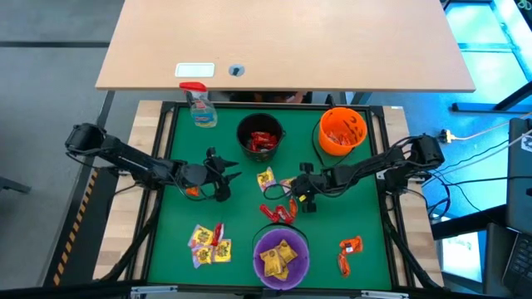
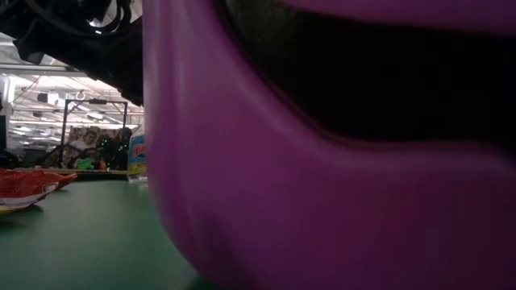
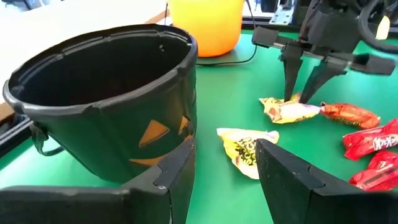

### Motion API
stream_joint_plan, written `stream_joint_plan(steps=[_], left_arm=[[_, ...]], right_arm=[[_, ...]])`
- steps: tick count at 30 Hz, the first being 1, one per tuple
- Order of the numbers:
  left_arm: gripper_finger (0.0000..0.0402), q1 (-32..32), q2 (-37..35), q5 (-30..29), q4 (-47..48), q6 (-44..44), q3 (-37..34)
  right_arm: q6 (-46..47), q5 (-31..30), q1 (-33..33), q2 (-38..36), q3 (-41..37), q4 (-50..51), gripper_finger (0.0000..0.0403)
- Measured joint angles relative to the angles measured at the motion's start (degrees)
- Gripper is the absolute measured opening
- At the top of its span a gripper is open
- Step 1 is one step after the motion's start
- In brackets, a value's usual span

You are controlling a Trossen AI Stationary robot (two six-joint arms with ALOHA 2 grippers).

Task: Sort candy
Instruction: Put the yellow candy into the violet bucket

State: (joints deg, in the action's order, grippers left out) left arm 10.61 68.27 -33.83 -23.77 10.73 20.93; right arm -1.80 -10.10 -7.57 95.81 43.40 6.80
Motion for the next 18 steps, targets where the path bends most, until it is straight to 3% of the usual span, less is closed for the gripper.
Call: stream_joint_plan(steps=[6, 12, 18], left_arm=[[0.0157, 0.49, 0.0, 0.48, 0.0, 2.48, 0.0], [0.0157, 2.63, 0.0, 0.51, -0.94, 2.75, 0.0], [0.0157, 4.6, 0.0, 0.47, -3.52, 2.77, 0.02]], right_arm=[[1.1, -1.26, 0.08, -1.34, 0.01, 2.96, 0.0007], [3.06, -6.06, 0.09, -6.68, 4.35, 13.62, 0.0016], [3.02, -4.72, -2.23, -13.08, 8.15, 17.25, 0.0004]])
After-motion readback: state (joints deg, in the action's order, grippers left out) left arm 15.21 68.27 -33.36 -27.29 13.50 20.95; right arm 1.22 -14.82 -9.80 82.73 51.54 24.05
